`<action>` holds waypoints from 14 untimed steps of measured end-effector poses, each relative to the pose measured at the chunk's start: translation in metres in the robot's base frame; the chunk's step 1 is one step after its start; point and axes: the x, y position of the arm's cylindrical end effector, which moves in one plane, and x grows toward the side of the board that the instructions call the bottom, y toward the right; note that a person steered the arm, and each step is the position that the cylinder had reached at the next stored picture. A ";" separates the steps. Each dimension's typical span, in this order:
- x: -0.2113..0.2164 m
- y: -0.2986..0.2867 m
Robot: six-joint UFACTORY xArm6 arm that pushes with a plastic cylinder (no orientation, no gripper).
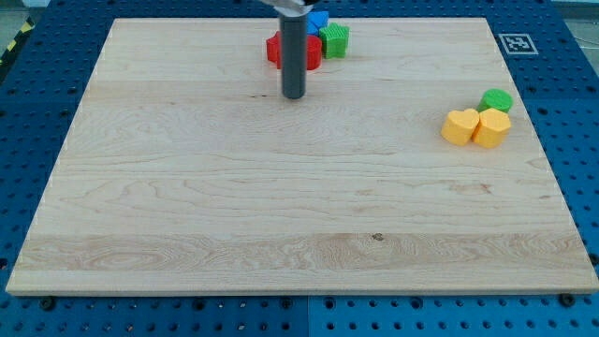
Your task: Push the blue cube and red circle slightly down from the group of blocks
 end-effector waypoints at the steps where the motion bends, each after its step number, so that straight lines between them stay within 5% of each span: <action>1: 0.007 -0.059; 3: -0.078 -0.159; 5: -0.167 -0.149; 9: -0.168 -0.057; 13: -0.041 0.066; 14: -0.042 0.066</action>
